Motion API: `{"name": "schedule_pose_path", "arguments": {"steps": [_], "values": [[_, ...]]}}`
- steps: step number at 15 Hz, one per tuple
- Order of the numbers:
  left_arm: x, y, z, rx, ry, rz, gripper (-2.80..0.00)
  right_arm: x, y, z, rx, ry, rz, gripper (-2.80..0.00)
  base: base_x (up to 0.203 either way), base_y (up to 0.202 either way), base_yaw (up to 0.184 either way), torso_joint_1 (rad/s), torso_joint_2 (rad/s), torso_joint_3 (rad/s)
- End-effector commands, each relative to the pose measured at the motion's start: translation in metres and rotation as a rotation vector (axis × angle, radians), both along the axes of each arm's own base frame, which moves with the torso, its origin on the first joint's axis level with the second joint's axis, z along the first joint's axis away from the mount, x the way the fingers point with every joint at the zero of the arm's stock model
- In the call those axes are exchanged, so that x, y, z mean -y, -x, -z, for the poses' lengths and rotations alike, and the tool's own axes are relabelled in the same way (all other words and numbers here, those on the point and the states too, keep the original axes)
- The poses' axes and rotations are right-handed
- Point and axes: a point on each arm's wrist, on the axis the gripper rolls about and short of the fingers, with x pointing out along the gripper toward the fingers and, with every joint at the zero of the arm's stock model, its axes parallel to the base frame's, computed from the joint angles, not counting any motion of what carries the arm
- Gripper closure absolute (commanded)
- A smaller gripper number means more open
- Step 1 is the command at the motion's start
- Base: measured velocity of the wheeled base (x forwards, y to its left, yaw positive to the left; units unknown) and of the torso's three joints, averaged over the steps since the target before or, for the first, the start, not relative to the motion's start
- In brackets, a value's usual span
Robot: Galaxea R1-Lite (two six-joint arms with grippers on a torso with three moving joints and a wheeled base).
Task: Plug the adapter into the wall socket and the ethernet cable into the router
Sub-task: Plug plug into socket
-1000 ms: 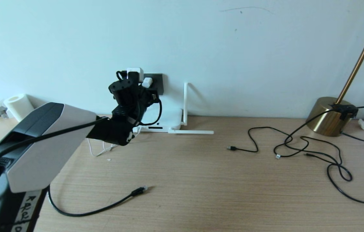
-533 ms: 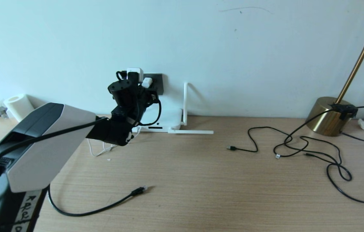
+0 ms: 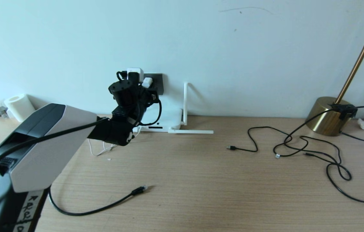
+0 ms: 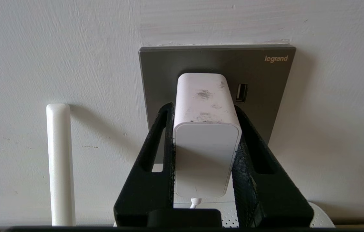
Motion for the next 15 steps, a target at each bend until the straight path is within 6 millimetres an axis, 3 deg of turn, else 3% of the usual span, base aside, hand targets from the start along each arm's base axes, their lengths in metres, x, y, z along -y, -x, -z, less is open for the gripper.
{"name": "schedule_pose_path", "arguments": {"steps": [1, 15], "values": [[0.000, -0.001, 0.002, 0.002, 0.001, -0.002, 0.00, 0.000, 0.000, 0.000, 0.001, -0.001, 0.000, 0.00, 0.000, 0.000, 0.000, 0.000, 0.00, 0.000], [0.012, -0.005, 0.001, 0.011, 0.007, 0.011, 0.00, 0.000, 0.000, 0.000, 0.001, -0.001, 0.000, 0.00, 0.000, 0.000, 0.000, 0.000, 0.00, 0.000]]}}
